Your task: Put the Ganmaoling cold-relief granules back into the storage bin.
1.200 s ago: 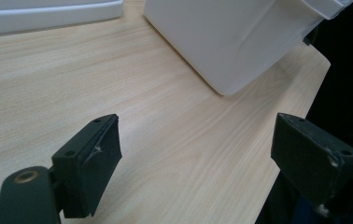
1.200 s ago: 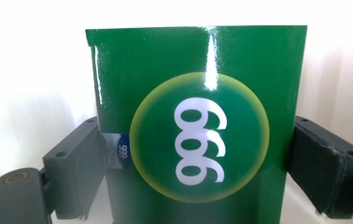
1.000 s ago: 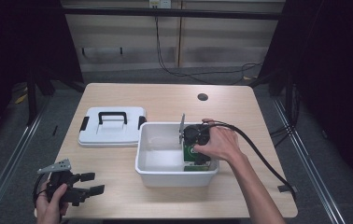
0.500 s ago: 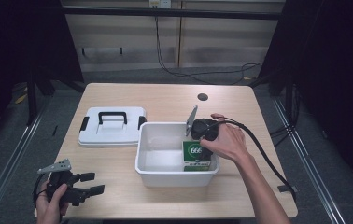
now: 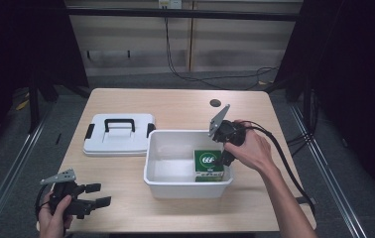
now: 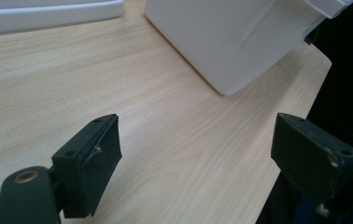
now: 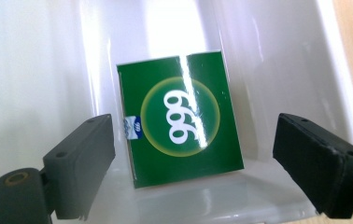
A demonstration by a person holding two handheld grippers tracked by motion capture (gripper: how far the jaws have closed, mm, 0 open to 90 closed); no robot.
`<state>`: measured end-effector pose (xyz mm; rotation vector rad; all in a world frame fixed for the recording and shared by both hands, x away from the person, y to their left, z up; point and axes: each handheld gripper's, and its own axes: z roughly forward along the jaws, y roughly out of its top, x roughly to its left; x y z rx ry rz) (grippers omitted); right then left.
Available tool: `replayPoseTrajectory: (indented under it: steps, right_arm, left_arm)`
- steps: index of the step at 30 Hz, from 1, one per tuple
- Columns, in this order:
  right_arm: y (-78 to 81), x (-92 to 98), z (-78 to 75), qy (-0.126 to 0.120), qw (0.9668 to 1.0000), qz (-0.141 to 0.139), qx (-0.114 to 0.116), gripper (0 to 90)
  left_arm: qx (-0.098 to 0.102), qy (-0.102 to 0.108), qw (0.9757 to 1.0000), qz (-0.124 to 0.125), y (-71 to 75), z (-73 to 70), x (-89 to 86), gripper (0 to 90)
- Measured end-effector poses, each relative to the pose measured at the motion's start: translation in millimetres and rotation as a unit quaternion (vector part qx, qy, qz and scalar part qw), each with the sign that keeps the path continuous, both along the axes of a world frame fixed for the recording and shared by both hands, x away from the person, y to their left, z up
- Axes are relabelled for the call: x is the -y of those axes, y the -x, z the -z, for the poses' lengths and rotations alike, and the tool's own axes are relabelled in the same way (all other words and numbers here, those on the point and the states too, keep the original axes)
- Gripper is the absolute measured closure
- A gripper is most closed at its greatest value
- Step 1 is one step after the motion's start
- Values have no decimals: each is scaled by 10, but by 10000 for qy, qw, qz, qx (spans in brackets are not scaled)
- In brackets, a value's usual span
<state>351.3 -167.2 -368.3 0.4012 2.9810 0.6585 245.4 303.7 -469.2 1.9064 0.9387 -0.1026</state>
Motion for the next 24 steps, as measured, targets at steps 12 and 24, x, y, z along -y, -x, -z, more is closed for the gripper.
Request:
replayPoseTrajectory:
  steps: [12,24]
  right_arm:
    - [92,267,-130,-830,9956,293,318,134]
    - [229,562,-147,-1409,9867,639,502,135]
  left_arm:
    - [1,10,10000,-10,1,-1,-3,160]
    - [-1,12,10000,-9,1,0,-8,160]
